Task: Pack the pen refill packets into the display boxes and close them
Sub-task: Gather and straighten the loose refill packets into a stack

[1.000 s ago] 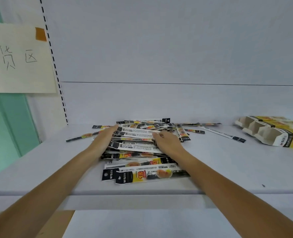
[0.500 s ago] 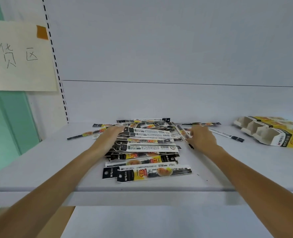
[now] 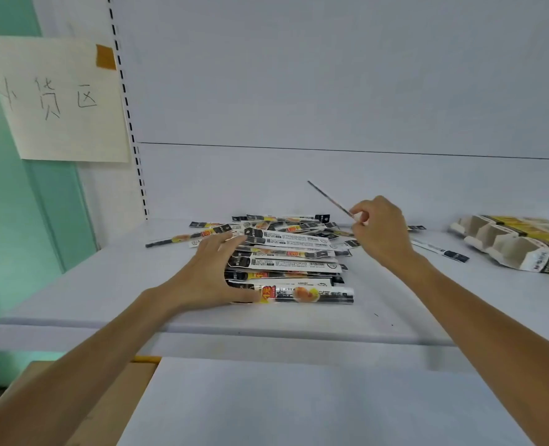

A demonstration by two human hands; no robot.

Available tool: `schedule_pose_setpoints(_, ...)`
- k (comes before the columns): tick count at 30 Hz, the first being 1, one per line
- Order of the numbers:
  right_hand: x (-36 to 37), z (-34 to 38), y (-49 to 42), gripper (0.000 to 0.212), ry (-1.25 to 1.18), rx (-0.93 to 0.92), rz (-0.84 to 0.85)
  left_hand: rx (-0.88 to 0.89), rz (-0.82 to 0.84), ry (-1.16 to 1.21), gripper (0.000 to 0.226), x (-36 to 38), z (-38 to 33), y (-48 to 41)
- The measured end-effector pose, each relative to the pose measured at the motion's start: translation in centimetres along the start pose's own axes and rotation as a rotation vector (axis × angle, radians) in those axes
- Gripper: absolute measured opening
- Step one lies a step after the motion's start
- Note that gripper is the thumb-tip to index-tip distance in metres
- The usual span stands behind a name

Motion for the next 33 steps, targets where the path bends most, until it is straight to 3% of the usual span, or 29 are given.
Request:
schedule_pose_setpoints(5,3.8,4.1,3.6,0.027,0.161,-0.402,0.390,-0.013,0.004,0.051,0.122,0.3,0.5,0.0)
schedule_pose_setpoints(7,3.4,3.7,4.2,0.026,-0.011,-0.293,0.409,-0.021,0.011,0.075,0.124,0.3,0.8,0.1)
schedule_pose_setpoints(9,2.8,2.6,3.8,0.029,-0.186,-0.133,0.314,-0.019,-0.003,0.082,0.128,0.2,1.0,0.1)
schedule_pose_setpoints(11,3.2,1.2,3.3,0.039,-0.124,-0.041,0.272,-0.011,-0.012,0.060,0.128,0.4,1.2,0.1)
schedule_pose_setpoints(13,4.6,0.7,3.8,0.050,-0.066,0.025,0.413,-0.017,-0.001,0.022,0.129,0.6,1.3,-0.1)
schedule_pose_setpoints(16,6.3,2.7,5.0,0.048,-0.098,-0.072,0.551,-0.014,0.032,-0.048,0.134,0.8,0.8,-0.3)
schedule_pose_setpoints(18,6.8,3.6,5.0,0.048,-0.069,-0.097,0.526,0.011,0.014,-0.054,0.127,0.3,0.5,-0.5)
schedule_pose_setpoints(20,6.7,3.6,4.2,0.049,-0.060,-0.033,0.462,-0.001,-0.028,0.066,0.103,-0.6,1.2,-1.0)
schedule_pose_setpoints(23,5.6,3.3,2.8,0.043,-0.092,-0.024,0.295,-0.092,-0.157,0.219,0.070,-2.4,3.7,-2.3)
schedule_pose_setpoints(25,5.0,2.3,1.8,0.041,-0.085,0.034,0.198,-0.184,-0.222,0.161,0.052,-3.5,5.9,-3.2)
schedule_pose_setpoints(29,4.8,-3.1,0.1,0.035,0.148,0.158,0.177,-0.299,-0.169,-0.098,0.050,-4.3,10.1,-4.8)
schedule_pose_setpoints(33,4.6,-9.7,-0.7,0.040,0.378,0.324,0.243,-0.372,-0.087,-0.165,0.052,-3.4,12.4,-6.3)
Point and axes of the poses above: each hand's wrist, its own y-axis away from the middle knuckle, its own x-axis out of the palm, z = x × y, the point moved 5 cm from there along -y, towards the middle knuckle, and after that the axes turned 8 degrees about -z, right-handed, at the moved point
